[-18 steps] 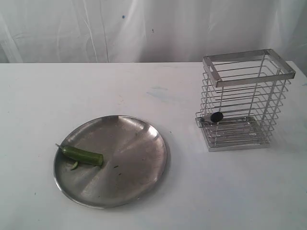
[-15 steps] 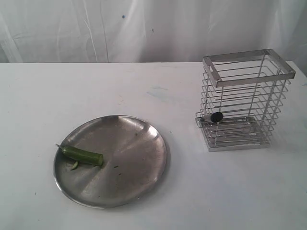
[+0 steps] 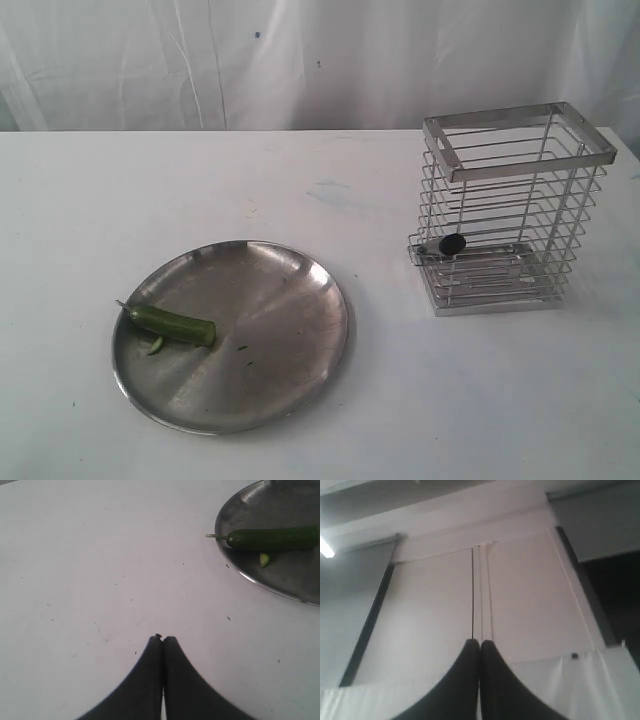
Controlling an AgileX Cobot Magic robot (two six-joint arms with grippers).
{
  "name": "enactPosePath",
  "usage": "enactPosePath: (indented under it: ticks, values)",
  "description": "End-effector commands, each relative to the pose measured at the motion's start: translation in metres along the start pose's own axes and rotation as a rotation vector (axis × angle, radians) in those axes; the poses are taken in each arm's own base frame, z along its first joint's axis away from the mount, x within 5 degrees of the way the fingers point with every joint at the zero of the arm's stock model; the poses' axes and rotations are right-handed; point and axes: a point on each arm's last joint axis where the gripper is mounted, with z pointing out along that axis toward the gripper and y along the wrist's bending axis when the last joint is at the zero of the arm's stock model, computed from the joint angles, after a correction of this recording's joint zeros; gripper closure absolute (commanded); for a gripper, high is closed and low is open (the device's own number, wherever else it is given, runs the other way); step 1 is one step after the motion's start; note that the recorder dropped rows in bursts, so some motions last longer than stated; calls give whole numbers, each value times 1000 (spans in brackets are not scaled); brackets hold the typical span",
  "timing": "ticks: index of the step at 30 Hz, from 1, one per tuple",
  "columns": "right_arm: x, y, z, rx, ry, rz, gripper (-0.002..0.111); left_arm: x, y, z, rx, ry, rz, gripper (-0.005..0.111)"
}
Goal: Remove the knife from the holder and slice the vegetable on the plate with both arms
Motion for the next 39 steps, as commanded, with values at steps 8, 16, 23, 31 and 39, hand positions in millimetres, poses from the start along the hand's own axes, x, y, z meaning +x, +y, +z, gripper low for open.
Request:
enactPosePath:
  ticks: [8, 16, 23, 31, 39]
  values:
    - [153, -74, 33, 361, 1455, -323, 108, 0, 0, 0, 6, -5, -3, 107]
    - [228, -56, 17, 154, 2088, 193, 108, 0, 0, 0, 6, -5, -3, 107]
    - [249, -46, 45, 41, 2042, 432, 103, 0, 0, 0, 6, -5, -3, 107]
    - [249, -16, 60, -279, 1958, 584, 65, 0, 0, 0, 6, -5, -3, 107]
    - [261, -7, 63, -428, 1868, 253, 49, 0, 0, 0, 6, -5, -3, 107]
